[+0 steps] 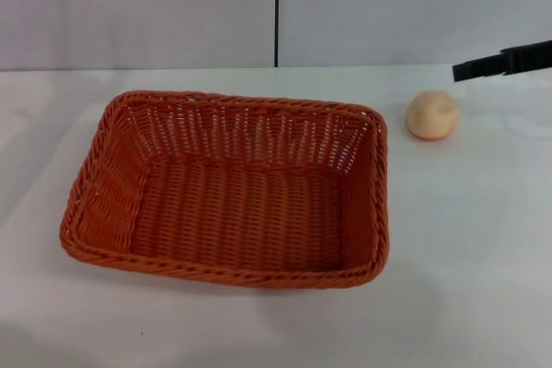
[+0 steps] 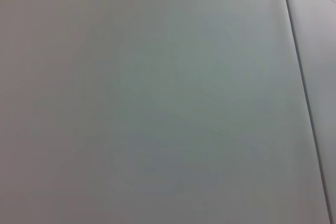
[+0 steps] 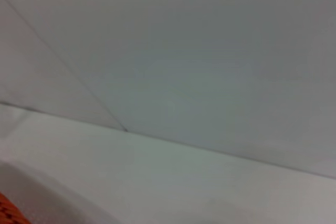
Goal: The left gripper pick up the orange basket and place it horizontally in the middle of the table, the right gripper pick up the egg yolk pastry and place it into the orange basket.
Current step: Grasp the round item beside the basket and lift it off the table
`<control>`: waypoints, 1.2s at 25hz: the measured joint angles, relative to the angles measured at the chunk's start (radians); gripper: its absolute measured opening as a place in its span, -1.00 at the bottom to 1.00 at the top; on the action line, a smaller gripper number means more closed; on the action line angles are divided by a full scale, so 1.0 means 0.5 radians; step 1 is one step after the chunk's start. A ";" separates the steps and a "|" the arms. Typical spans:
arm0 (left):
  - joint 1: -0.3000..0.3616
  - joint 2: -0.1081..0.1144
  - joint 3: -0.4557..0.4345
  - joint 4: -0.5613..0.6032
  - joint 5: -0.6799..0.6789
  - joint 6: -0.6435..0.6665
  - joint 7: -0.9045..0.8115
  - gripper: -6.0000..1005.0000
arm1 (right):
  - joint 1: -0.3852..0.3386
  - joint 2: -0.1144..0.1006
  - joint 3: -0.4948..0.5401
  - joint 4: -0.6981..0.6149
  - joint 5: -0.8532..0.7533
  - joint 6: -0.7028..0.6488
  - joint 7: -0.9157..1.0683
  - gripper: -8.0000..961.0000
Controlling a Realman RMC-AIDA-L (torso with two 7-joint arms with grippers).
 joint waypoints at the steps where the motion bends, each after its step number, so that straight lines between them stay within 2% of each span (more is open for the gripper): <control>1: 0.000 0.000 0.000 0.000 0.000 0.000 0.000 0.14 | 0.000 0.000 0.000 0.000 0.000 0.000 0.000 0.42; 5: -0.019 -0.002 0.000 -0.045 0.004 0.000 0.030 0.14 | 0.039 0.051 -0.259 0.002 -0.004 0.111 0.088 0.42; 6: -0.019 -0.002 0.000 -0.045 0.004 0.000 0.030 0.14 | 0.039 0.051 -0.259 0.002 -0.004 0.111 0.088 0.42; 10: -0.027 -0.002 0.000 -0.057 0.006 0.001 0.033 0.14 | 0.078 0.095 -0.391 -0.006 -0.063 0.188 0.161 0.42; 11: -0.034 -0.001 0.012 -0.070 0.008 0.003 0.035 0.14 | 0.078 0.095 -0.391 -0.006 -0.063 0.188 0.161 0.42; 12: -0.034 -0.001 0.012 -0.070 0.008 0.003 0.035 0.14 | 0.105 0.117 -0.403 -0.007 -0.137 0.209 0.183 0.42; 14: -0.036 -0.004 0.024 -0.072 0.008 0.005 0.033 0.14 | 0.117 0.128 -0.405 -0.005 -0.172 0.215 0.188 0.42; 15: -0.036 -0.004 0.024 -0.072 0.008 0.005 0.033 0.14 | 0.134 0.152 -0.405 -0.005 -0.231 0.227 0.194 0.42; 16: -0.036 -0.004 0.024 -0.072 0.008 0.005 0.033 0.14 | 0.134 0.152 -0.405 -0.005 -0.231 0.227 0.194 0.42; 17: -0.035 -0.005 0.027 -0.088 0.004 0.024 0.021 0.14 | 0.144 0.178 -0.405 -0.010 -0.270 0.238 0.194 0.42; 20: -0.027 -0.005 0.027 -0.099 0.001 0.041 0.020 0.14 | 0.160 0.201 -0.406 -0.015 -0.291 0.250 0.195 0.42; 25: -0.021 -0.005 0.026 -0.124 -0.001 0.050 0.019 0.14 | 0.182 0.205 -0.410 -0.005 -0.311 0.224 0.197 0.42; 30: -0.017 -0.003 0.023 -0.129 -0.002 0.062 0.019 0.14 | 0.171 0.204 -0.393 -0.026 -0.312 0.166 0.199 0.29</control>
